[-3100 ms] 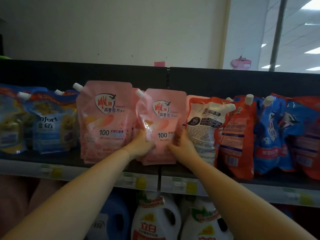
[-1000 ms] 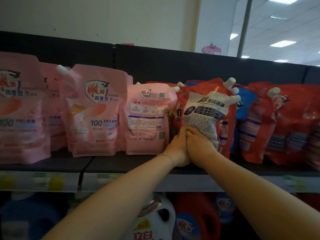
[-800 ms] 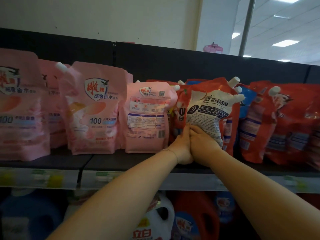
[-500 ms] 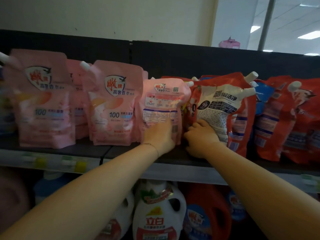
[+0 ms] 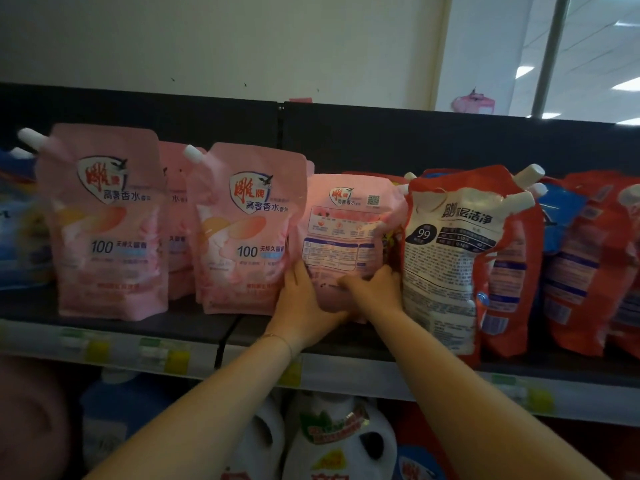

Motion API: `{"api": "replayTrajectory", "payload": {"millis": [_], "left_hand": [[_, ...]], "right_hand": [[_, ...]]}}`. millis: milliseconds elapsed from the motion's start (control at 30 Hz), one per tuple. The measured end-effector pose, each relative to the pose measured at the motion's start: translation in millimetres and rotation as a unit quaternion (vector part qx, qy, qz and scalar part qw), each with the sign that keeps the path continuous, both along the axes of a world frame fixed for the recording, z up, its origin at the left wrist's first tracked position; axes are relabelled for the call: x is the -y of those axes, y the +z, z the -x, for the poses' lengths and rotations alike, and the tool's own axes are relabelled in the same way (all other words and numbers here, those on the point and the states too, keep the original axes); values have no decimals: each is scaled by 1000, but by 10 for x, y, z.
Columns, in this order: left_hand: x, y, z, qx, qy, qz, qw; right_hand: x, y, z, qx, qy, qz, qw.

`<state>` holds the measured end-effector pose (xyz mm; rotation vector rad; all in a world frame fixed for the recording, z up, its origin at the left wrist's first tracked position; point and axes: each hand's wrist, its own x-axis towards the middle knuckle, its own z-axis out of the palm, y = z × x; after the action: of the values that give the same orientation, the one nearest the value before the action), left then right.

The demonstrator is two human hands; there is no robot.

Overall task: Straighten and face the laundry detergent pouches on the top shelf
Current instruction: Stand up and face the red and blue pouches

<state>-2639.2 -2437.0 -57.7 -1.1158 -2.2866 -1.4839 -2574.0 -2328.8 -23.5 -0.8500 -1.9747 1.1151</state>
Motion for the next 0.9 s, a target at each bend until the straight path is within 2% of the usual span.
{"api": "replayTrajectory", "payload": {"millis": [67, 167, 333, 400, 500, 567, 667, 767, 833, 900], "left_hand": [[0, -16, 11, 4, 1, 7, 1000], [-9, -24, 22, -8, 26, 81, 996], [-16, -48, 67, 2, 6, 43, 999], [-15, -62, 65, 1, -3, 34, 999], [0, -67, 72, 0, -20, 25, 999], [10, -54, 76, 0, -41, 25, 999], [4, -36, 60, -36, -67, 16, 997], [36, -17, -3, -84, -32, 52, 995], [54, 2, -31, -109, -14, 53, 993], [57, 3, -18, -107, -34, 13, 994]], "right_hand": [[46, -27, -3, -4, -11, -15, 1000], [128, -63, -44, -25, -16, -52, 998], [233, -197, -171, -86, 28, -103, 991], [242, -233, -201, -126, 57, -92, 986], [231, -236, -215, -184, 106, -23, 977], [237, -240, -235, -195, 118, -11, 974], [274, -279, -282, -181, 66, -129, 973], [292, -315, -306, -166, 24, -206, 964], [295, -331, -316, -171, 22, -239, 955], [306, -336, -330, -193, 55, -284, 938]]}}
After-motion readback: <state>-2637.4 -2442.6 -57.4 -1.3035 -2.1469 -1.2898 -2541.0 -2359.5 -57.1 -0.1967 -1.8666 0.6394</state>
